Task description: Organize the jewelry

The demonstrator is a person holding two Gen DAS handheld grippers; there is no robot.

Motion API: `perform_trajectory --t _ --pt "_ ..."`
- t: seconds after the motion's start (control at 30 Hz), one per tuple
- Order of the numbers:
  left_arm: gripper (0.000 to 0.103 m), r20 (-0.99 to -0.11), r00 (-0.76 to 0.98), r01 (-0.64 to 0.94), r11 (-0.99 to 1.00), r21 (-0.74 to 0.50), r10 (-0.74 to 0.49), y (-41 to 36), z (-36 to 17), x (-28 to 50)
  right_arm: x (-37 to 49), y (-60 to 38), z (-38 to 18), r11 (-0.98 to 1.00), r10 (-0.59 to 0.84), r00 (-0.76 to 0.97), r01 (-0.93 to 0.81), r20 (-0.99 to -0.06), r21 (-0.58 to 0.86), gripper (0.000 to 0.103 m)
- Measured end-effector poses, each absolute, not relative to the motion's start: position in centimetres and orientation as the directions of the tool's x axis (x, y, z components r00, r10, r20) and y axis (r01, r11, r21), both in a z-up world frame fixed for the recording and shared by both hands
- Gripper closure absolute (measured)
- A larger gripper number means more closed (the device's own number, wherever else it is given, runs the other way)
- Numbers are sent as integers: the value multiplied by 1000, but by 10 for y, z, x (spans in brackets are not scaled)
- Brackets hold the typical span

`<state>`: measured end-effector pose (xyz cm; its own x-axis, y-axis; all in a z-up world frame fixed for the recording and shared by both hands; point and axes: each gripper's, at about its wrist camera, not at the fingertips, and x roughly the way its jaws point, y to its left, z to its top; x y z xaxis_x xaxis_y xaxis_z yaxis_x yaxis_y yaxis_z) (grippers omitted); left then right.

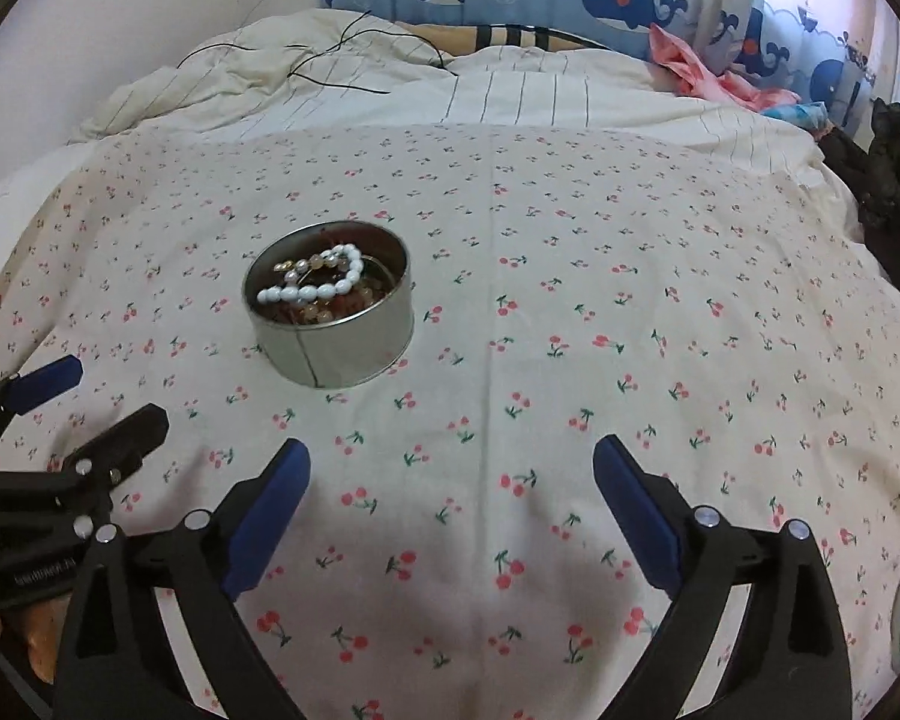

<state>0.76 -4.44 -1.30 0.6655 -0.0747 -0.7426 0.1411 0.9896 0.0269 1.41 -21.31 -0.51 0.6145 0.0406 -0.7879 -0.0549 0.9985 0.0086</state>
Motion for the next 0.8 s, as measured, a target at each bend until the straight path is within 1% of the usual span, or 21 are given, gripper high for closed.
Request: perform_trajectory --t 0.1,0.27,0.37,0.47,0.8 --pt "11 -735 676 147 987 60 -56 -46 -12 4 12 -209 -7 998 21 609 -56 -793 -16 11" --pt "9 -731 679 122 992 28 -63 -40 -8 10 16 -207 -4 999 14 616 -48 -787 -21 8" --pt "8 -732 679 123 992 30 -62 -39 -9 14 20 -207 -6 999 8 612 -46 -791 -26 8" --pt "8 -738 673 127 991 44 -53 -41 -10 17 24 -206 -12 999 7 599 -43 -801 -23 8" --pt "8 -756 650 139 990 17 -78 -40 -11 19 25 -204 -18 998 7 586 -53 -810 -30 8"
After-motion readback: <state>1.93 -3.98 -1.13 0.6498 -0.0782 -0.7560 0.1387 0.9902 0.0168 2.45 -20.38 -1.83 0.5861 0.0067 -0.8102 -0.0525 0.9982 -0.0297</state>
